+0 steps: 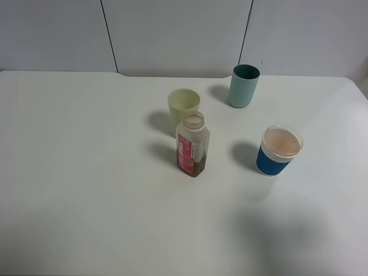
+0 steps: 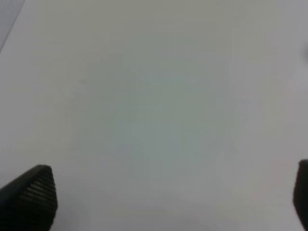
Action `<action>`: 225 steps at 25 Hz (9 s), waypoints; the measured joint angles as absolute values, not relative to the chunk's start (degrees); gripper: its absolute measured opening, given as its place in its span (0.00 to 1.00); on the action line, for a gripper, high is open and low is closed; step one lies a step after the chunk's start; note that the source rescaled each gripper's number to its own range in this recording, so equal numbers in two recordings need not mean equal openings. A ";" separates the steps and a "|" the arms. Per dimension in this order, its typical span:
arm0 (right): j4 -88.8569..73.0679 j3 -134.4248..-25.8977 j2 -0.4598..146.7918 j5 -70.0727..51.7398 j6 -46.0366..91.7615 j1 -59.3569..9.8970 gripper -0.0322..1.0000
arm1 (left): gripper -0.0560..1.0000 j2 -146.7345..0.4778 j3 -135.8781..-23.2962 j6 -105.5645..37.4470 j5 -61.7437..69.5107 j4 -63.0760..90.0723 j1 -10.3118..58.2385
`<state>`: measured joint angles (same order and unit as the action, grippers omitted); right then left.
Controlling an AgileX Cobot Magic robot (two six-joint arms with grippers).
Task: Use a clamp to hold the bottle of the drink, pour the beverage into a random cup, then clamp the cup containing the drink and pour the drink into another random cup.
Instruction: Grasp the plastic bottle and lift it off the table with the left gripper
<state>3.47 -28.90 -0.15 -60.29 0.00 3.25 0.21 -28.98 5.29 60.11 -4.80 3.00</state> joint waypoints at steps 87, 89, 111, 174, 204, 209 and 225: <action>3.47 -28.90 -0.15 -60.36 0.00 3.25 1.00 | 1.00 -78.23 -31.87 20.04 -12.95 -28.97 18.47; 3.47 -28.90 -0.15 -60.38 0.00 3.25 1.00 | 1.00 -79.88 -31.89 26.36 -19.35 -36.27 17.92; 3.47 -28.90 -0.15 -60.43 0.00 3.25 1.00 | 1.00 -96.46 -33.63 33.75 -54.85 -67.65 -1.97; 3.42 -28.90 -0.15 -60.43 0.00 3.25 1.00 | 1.00 -118.48 -57.48 26.33 -62.62 -99.96 14.77; 3.42 -28.90 -0.15 -60.43 0.00 3.25 1.00 | 1.00 -118.84 -57.53 19.82 -64.85 -99.31 20.45; 3.42 -28.90 -0.15 -60.43 0.00 3.25 1.00 | 1.00 -118.84 -57.53 13.63 -65.30 -99.65 21.37; 3.42 -28.90 -0.15 -60.43 0.00 3.25 1.00 | 1.00 -121.12 -63.52 17.05 -65.48 -100.02 26.29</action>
